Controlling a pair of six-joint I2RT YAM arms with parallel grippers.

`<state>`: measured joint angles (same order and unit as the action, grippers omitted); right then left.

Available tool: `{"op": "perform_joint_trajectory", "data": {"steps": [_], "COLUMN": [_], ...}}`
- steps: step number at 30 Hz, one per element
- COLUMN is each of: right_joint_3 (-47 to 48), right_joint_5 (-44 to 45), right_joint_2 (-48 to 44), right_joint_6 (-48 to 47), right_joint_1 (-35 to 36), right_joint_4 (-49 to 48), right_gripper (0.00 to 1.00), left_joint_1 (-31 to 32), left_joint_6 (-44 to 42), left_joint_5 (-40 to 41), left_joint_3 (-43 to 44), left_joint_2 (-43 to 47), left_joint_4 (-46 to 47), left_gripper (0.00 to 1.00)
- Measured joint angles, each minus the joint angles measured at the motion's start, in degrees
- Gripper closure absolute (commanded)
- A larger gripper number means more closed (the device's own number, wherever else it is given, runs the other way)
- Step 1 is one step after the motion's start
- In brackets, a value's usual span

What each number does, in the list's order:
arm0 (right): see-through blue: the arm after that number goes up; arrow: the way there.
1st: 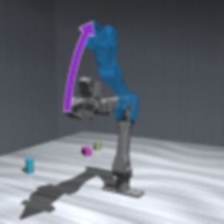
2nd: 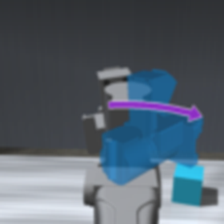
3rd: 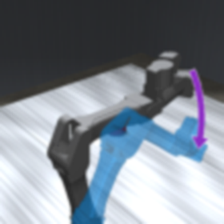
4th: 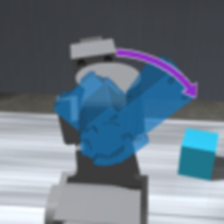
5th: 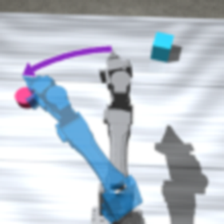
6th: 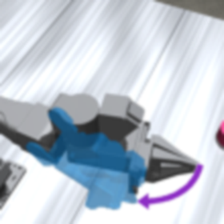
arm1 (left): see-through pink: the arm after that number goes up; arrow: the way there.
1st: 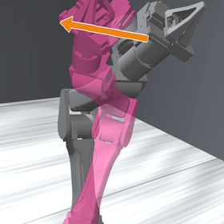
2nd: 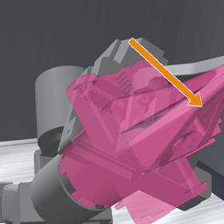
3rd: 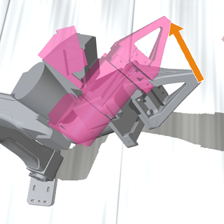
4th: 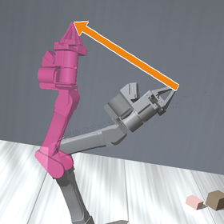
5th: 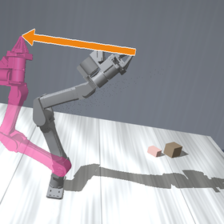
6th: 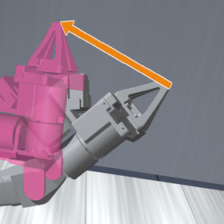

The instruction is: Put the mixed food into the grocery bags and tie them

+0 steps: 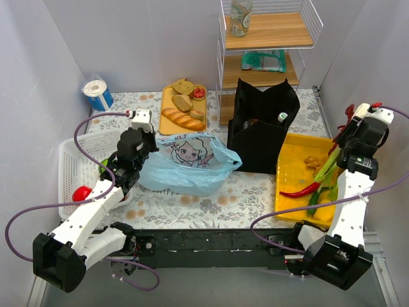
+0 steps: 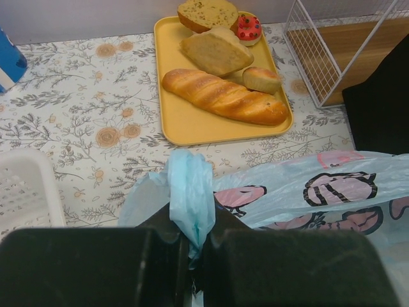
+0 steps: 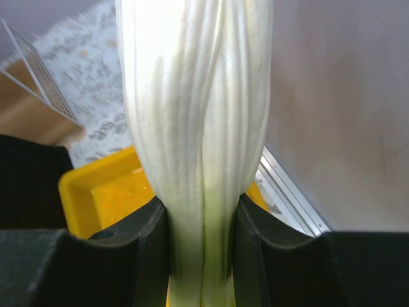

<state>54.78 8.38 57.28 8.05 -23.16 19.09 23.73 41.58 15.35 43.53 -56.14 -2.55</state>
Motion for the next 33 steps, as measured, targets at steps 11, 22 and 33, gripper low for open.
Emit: {"op": "perform_joint_trajectory", "data": {"steps": [11,22,33], "right_joint_3": [-4.07,-8.52,-10.88], "right_joint_5": [-8.79,-9.81,-7.41], "right_joint_2": [2.73,5.68,6.88], "right_joint_6": [2.32,2.25,1.07], "right_joint_1": [0.09,0.42,0.42], "right_joint_4": [0.7,0.87,-0.48], "right_gripper": [0.72,0.49,0.82], "left_joint_1": [0.0,0.0,0.02], "left_joint_6": [0.22,0.31,0.31], "left_joint_5": [-0.79,-1.22,-1.25], "left_joint_3": [0.0,0.0,0.0], "left_joint_2": [0.02,0.02,0.13], "left_joint_4": [0.0,-0.02,0.0], "left_gripper": [1.0,1.0,1.0]}}
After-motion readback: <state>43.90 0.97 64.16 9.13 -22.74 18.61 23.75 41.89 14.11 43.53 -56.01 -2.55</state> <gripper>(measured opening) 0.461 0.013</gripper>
